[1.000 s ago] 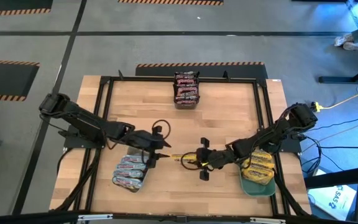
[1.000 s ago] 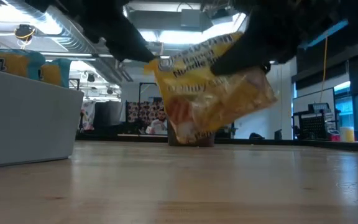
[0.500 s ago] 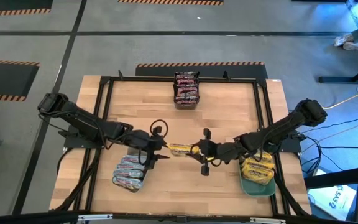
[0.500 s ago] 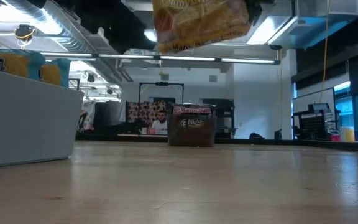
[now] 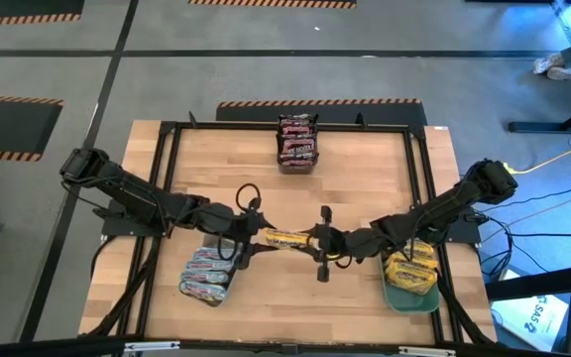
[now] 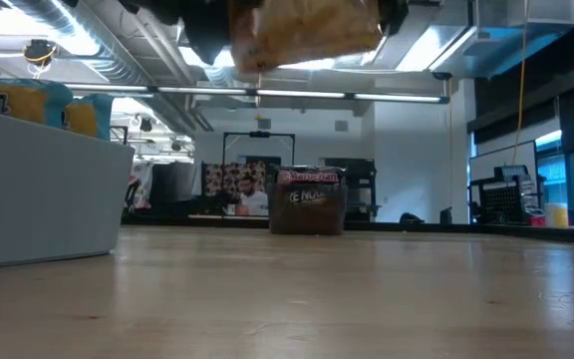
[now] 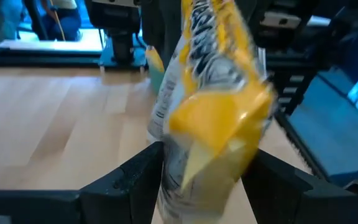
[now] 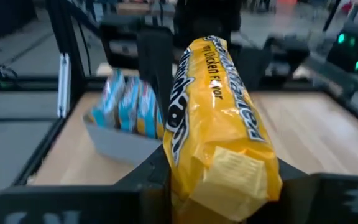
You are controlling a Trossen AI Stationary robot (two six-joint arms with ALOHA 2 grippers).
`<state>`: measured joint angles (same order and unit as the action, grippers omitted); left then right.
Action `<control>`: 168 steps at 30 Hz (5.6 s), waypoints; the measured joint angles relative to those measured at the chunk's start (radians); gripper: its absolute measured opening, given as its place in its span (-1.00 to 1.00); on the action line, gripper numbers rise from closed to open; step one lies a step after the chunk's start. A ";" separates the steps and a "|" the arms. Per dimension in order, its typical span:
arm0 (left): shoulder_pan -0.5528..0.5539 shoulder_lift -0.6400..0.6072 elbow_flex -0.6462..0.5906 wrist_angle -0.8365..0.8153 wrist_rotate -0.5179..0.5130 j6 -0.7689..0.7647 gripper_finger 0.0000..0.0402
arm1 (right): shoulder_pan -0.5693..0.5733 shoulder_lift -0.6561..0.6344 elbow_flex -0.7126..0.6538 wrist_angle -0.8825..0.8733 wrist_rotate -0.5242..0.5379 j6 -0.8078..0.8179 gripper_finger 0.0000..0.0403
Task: Sort Maruchan noodles
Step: Put the yellow noodle pack into the green bin, then return to Home Position
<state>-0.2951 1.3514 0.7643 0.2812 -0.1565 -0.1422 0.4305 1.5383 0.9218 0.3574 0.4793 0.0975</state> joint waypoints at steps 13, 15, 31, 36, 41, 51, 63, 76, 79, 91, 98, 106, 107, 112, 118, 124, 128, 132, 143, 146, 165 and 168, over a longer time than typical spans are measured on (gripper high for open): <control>0.003 0.004 0.000 0.068 0.006 -0.033 -0.03 | -0.041 0.060 -0.001 0.220 -0.046 -0.130 -0.51; 0.007 0.004 0.000 0.065 0.010 -0.034 -0.09 | -0.054 0.060 -0.001 0.221 -0.080 -0.128 -0.51; 0.000 0.013 0.001 -0.269 -0.132 0.005 -0.37 | -0.063 -0.031 0.002 -0.126 -0.090 0.055 0.34; 0.000 0.052 0.001 -0.240 -0.172 0.002 -0.37 | -0.105 -0.007 0.001 -0.072 -0.135 0.056 0.57; 0.003 0.099 0.001 -0.206 -0.170 -0.010 -0.37 | -0.144 0.053 0.062 -0.079 -0.171 0.052 0.65; 0.027 0.121 0.000 -0.201 -0.160 -0.033 -0.38 | -0.219 0.236 0.329 -0.504 -0.232 0.062 0.65; 0.023 0.121 0.000 -0.199 -0.146 -0.024 -0.37 | -0.235 0.312 0.409 -0.583 -0.317 0.126 -0.12; 0.016 0.069 0.014 -0.274 -0.103 -0.032 0.00 | -0.197 0.256 0.409 -0.647 -0.289 0.093 -0.52; 0.012 0.010 0.031 -0.349 -0.111 -0.039 0.00 | -0.168 0.199 0.409 -0.719 -0.285 0.117 -0.49; 0.011 -0.025 0.030 -0.380 -0.114 -0.028 0.00 | 0.091 0.001 0.408 -1.176 -0.323 0.425 -0.51; 0.007 -0.013 0.030 -0.355 -0.112 -0.039 0.00 | 0.314 -0.102 0.309 -1.226 -0.291 0.744 -0.53; 0.008 -0.013 0.030 -0.312 -0.128 -0.034 0.00 | 0.520 -0.177 0.156 -1.340 -0.295 1.155 -0.53; 0.010 -0.013 0.030 -0.304 -0.130 -0.034 0.00 | 0.535 -0.178 0.144 -1.346 -0.310 1.174 -0.53; 0.011 -0.013 0.030 -0.274 -0.131 -0.038 0.00 | 0.598 -0.178 0.123 -1.383 -0.351 1.246 -0.52; 0.011 -0.013 0.030 -0.258 -0.132 -0.039 0.00 | 0.690 -0.178 0.124 -1.435 -0.349 1.359 -0.52; 0.015 -0.013 0.030 -0.218 -0.146 -0.034 0.00 | 0.798 -0.178 0.122 -1.476 -0.250 1.489 -0.50; 0.016 -0.013 0.030 -0.218 -0.147 -0.034 0.00 | 0.816 -0.178 0.071 -1.426 -0.241 1.533 -0.51; 0.016 -0.013 0.030 -0.218 -0.147 -0.036 0.00 | 0.812 -0.178 -0.039 -1.267 -0.263 1.525 -0.51; 0.016 -0.013 0.030 -0.218 -0.147 -0.041 0.00 | 0.798 -0.178 -0.155 -1.222 -0.288 1.583 -0.19; 0.016 -0.013 0.030 -0.218 -0.147 -0.041 0.00 | 0.798 -0.178 -0.130 -1.241 -0.296 1.585 0.01; 0.092 -0.013 0.030 -0.188 -0.021 0.006 -0.16 | 0.452 -0.178 0.203 -1.436 0.051 0.924 -0.01; 0.154 -0.013 0.030 -0.198 0.140 0.026 -0.32 | 0.317 -0.178 0.201 -1.349 0.022 0.665 -0.23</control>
<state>-0.1409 1.3388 0.7940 0.0835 -0.0165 -0.1162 0.7474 1.3605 1.1225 -0.9917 0.5018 0.7620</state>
